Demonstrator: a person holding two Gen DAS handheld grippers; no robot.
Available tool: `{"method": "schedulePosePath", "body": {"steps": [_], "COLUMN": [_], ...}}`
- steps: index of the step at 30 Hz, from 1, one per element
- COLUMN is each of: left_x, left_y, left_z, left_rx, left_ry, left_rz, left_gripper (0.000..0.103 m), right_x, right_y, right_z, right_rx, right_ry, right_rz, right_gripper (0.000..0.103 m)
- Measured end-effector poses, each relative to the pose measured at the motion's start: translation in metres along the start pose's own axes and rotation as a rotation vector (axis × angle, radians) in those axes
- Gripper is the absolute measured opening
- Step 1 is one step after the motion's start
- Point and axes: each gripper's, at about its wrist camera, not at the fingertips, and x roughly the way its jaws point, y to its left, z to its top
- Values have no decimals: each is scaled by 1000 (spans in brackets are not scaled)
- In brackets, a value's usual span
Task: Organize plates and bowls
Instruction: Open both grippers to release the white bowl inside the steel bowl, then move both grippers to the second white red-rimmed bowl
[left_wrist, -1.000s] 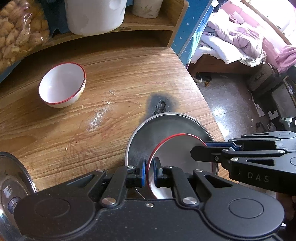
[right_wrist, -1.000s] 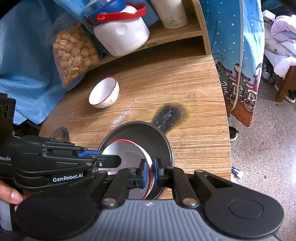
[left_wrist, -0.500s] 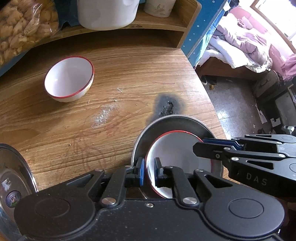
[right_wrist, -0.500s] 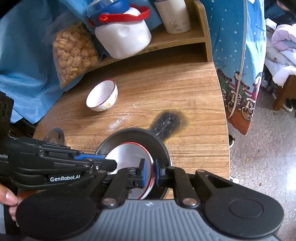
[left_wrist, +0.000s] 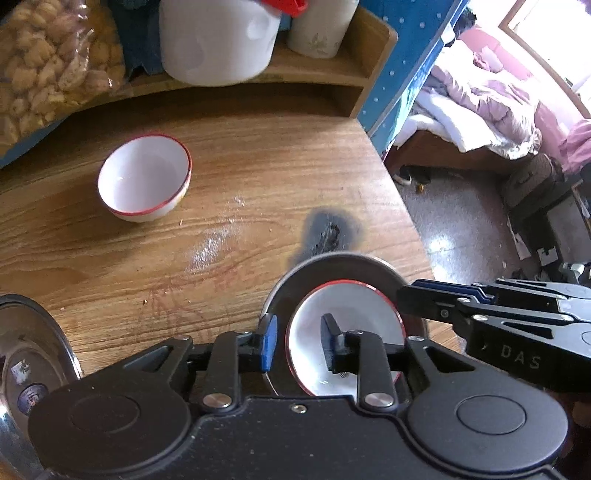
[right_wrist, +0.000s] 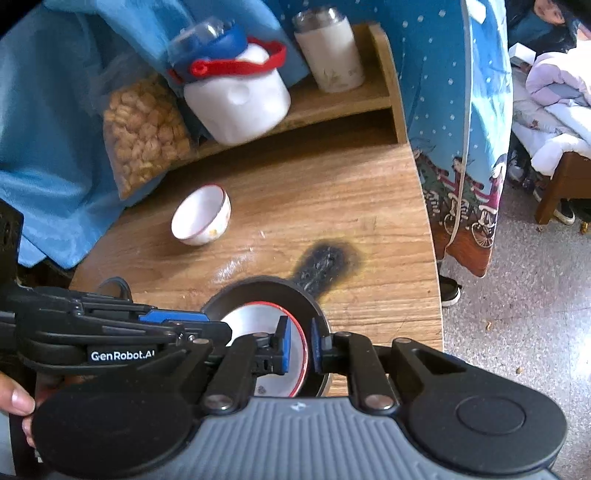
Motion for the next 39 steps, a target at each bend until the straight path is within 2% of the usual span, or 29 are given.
{"method": "schedulePosePath", "body": {"steps": [2,6,8,10,11,14,16,18,19,21,24,31,36,39], "left_x": [-7,-23,-30,-37,-39,-42,-42,-41,-41,-40,-40,-57,-68,-74], "left_y": [-1,0,0,1,2,10,16,26,31,44,62,100,124,137], "left_z": [2,6,9,12,13,17,18,18,17,16,15,-1,-7,-10], "left_rx": [1,3,-4,-5,-6,-30,-46,-71,-86,-122,-186,-301,-363,-391], "left_ry": [-18,-65,-96,-130,-142,-164,-157,-147,-144,-136,-133,-306,-401,-433], "left_rz": [-2,-5,-1,20,31,43,30,17,12,5,8,131,230,265], "left_gripper": [41,56,70,80,86,95,96,99,99,102,102,102,102,102], "right_x": [-7,-19,-21,-23,-23,-24,-22,-19,-19,-16,-13,0,10,16], "right_y": [0,-6,-12,-18,-20,-21,-19,-16,-15,-12,-8,1,25,35], "right_z": [2,5,7,9,9,12,14,15,15,17,21,28,26,24], "right_rx": [2,28,56,83,94,100,91,87,85,81,107,104,-60,-103], "right_ry": [-21,-59,-71,-79,-82,-89,-82,-72,-70,-69,-74,-66,-72,-63], "right_rz": [-7,-23,-39,-47,-48,-57,-65,-75,-75,-74,-70,-106,-209,-220], "right_gripper": [15,15,17,21,28,44,52,67,70,87,101,103,103,103]}}
